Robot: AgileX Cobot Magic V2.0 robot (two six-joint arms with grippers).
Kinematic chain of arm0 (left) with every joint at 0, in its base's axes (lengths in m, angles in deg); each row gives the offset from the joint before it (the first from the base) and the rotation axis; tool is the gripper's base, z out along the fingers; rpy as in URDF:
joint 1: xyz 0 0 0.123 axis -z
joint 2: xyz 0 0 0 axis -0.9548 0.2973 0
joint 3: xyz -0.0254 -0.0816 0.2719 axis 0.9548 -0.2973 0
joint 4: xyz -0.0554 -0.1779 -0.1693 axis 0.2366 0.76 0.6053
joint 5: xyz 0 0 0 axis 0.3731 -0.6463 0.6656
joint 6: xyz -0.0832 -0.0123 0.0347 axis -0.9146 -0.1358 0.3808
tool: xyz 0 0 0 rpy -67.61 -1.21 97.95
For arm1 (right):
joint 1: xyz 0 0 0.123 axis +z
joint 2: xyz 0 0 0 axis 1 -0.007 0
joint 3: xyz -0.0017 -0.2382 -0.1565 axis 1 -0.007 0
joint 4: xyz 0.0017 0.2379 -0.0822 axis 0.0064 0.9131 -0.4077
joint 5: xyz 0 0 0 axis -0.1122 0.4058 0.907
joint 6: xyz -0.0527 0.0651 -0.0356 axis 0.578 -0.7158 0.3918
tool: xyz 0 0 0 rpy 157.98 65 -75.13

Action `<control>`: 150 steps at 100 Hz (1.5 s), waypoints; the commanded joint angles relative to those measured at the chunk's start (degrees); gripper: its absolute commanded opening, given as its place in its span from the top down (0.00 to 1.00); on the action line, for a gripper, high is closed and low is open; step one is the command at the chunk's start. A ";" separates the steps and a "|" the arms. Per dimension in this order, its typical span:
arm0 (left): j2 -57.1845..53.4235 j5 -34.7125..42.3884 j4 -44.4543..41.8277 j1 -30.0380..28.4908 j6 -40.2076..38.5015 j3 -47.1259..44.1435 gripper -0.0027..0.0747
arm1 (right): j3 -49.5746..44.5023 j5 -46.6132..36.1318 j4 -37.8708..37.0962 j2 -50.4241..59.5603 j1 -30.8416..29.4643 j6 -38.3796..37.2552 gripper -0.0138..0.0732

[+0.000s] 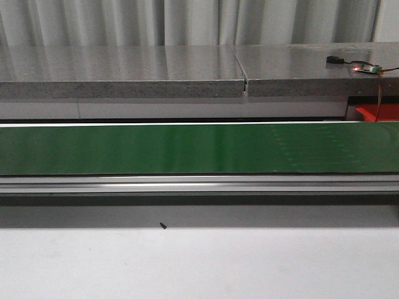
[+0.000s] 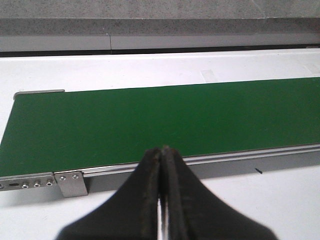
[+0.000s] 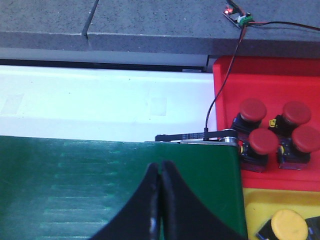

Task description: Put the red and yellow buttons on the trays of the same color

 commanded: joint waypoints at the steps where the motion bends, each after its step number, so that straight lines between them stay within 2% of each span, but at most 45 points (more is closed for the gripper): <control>1: 0.33 4.60 0.57 0.43 -0.44 1.53 0.99 | -0.64 -4.89 -1.20 3.26 0.12 0.50 0.92; 75: 0.33 4.60 0.57 0.43 -0.44 1.53 0.99 | -16.57 -9.96 -1.40 23.56 -1.54 -0.02 0.92; 101: 0.33 4.60 0.57 0.43 -0.44 1.53 0.99 | -24.09 -15.44 -2.25 32.28 -1.54 0.18 0.92; 125: 0.33 4.60 0.57 0.43 -0.44 1.53 0.99 | -30.45 -15.45 -2.20 40.43 -1.54 0.08 0.92; 150: 0.33 4.60 0.57 0.43 -0.44 1.53 0.99 | -34.83 -17.14 -2.25 43.74 -2.12 0.08 0.92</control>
